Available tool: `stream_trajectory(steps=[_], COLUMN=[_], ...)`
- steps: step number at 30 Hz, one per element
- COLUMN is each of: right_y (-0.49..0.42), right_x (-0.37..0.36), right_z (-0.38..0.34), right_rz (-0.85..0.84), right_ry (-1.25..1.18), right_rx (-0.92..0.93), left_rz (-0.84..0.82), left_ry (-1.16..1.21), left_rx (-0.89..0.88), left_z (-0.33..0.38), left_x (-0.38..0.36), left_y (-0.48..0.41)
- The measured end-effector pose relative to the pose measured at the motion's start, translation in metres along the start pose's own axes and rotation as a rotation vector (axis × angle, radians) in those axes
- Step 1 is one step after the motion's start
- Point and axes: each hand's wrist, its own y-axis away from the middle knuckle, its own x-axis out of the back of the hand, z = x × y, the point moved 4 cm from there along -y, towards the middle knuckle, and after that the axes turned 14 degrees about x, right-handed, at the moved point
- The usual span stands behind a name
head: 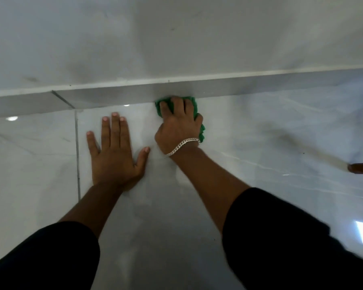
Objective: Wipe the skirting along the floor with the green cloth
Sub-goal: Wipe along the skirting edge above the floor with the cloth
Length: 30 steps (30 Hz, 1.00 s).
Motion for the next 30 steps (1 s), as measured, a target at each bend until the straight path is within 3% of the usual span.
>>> stream_trajectory(steps=[3, 8, 14, 18, 20, 24, 30], right_y=[0.003, 0.022, 0.013, 0.005, 0.003, 0.006, 0.015], right_x=[0.013, 0.044, 0.027, 0.005, 0.000, 0.010, 0.038], right_z=[0.052, 0.153, 0.106, 0.019, -0.005, 0.043, 0.140], right_rz=[-0.066, 0.025, 0.035, 0.073, 0.003, -0.026, 0.220], right_ry=[0.091, 0.156, 0.153, 0.109, 0.051, 0.068, 0.058], right_rx=[0.126, -0.097, -0.388, -0.204, -0.079, 0.190, 0.004], left_rz=[-0.006, -0.003, 0.000, -0.002, -0.009, -0.016, -0.013], left_ry=[0.011, 0.015, 0.003, -0.015, -0.019, -0.003, -0.005], left_rx=[-0.004, -0.012, -0.008, -0.002, 0.001, -0.006, -0.007], left_z=[0.001, 0.000, 0.001, 0.002, 0.002, 0.002, 0.002], left_x=[0.003, 0.003, 0.001, 0.001, 0.001, 0.003, 0.005], left_y=[0.000, 0.001, -0.001, 0.000, 0.001, 0.002, 0.002])
